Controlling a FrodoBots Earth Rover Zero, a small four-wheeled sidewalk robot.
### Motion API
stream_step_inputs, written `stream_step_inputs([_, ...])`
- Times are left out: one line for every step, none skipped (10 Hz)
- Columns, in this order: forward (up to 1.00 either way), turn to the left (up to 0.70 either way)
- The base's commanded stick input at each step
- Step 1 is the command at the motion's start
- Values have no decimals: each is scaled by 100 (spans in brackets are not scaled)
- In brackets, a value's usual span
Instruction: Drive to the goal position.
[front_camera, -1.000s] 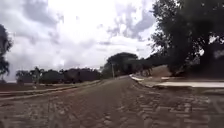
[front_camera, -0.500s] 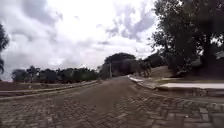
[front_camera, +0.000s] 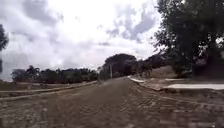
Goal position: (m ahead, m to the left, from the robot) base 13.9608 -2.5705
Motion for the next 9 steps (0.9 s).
stream_step_inputs([70, 0])
stream_step_inputs([70, 0])
stream_step_inputs([70, 0])
stream_step_inputs([70, 0])
stream_step_inputs([70, -21])
stream_step_inputs([70, -17])
stream_step_inputs([70, -5])
stream_step_inputs([70, 0])
stream_step_inputs([70, 0])
